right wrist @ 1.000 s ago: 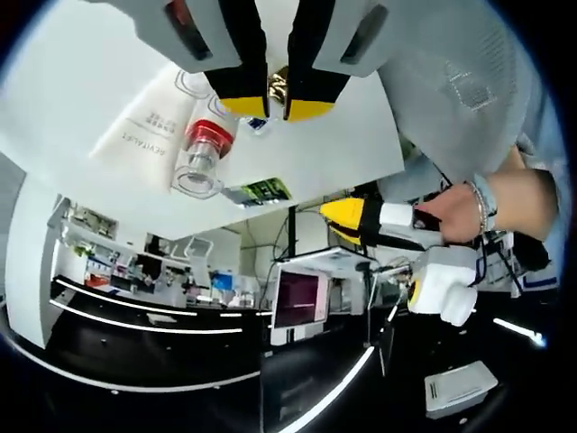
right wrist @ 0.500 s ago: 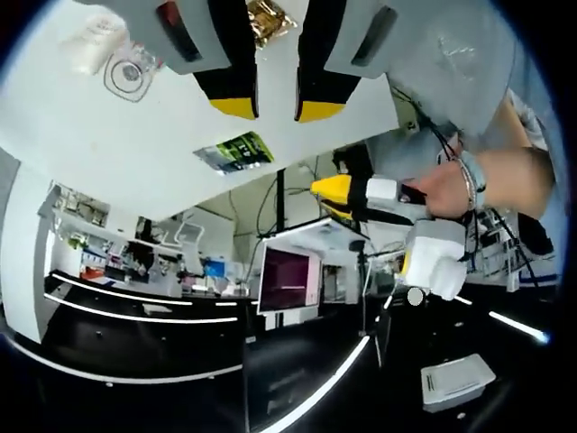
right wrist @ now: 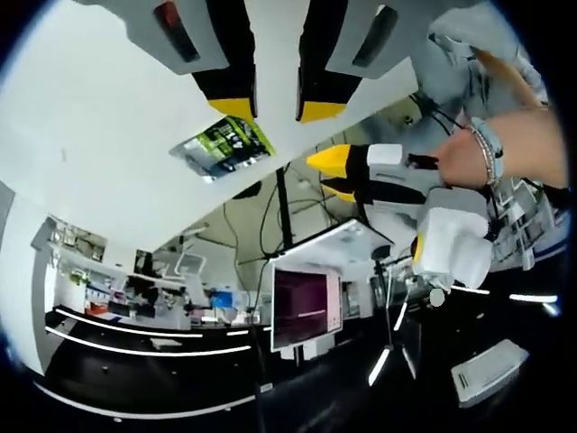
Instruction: Arrange the skincare products in the storage area until every visible bottle or jar stands upright without overlapping.
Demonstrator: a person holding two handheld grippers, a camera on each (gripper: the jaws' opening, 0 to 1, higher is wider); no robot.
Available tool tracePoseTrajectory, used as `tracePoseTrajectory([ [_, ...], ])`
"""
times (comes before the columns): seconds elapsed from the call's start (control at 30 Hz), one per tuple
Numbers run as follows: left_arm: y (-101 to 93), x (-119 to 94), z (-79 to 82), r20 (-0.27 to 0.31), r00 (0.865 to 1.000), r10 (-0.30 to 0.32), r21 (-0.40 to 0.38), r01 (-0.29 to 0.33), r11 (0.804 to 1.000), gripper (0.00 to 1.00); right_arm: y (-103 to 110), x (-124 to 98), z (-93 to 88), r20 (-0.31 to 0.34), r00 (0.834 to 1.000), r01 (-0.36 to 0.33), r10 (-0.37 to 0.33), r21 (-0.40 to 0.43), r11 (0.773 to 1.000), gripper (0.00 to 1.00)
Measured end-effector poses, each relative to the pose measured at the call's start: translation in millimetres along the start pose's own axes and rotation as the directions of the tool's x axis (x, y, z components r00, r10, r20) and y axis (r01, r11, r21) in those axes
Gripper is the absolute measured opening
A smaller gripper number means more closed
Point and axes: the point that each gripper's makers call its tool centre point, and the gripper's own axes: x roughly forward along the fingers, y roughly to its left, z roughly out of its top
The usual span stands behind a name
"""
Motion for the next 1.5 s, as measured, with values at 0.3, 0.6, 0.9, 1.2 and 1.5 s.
tracePoseTrajectory([
  [0.3,14.7,51.9,-26.3,-0.156,0.985,-0.074,-0.063,0.065,0.996,0.3,-34.6,53.4,-29.8,-0.122,0.991,0.07,-0.063,0.053,0.996,0.17],
  [0.6,29.8,91.8,-37.5,-0.218,0.972,-0.089,-0.181,0.049,0.982,0.3,-52.4,84.6,-46.3,-0.164,0.986,0.05,-0.027,0.14,0.989,0.18],
  [0.9,35.3,113.2,-48.1,-0.267,0.959,-0.099,-0.184,0.051,0.982,0.27,-63.8,108.9,-56.7,-0.175,0.984,0.066,-0.016,0.285,0.956,0.16],
  [1.2,29.3,122.8,-47.8,-0.251,0.956,-0.15,-0.216,0.096,0.972,0.08,-59.7,119.8,-63.2,-0.181,0.983,0.049,0.01,0.317,0.947,0.05],
  [1.5,28.9,113.2,-53.5,-0.279,0.951,-0.137,-0.229,0.072,0.971,0.0,-59.3,118.3,-66.2,-0.212,0.977,0.072,-0.005,0.307,0.949,0.0],
])
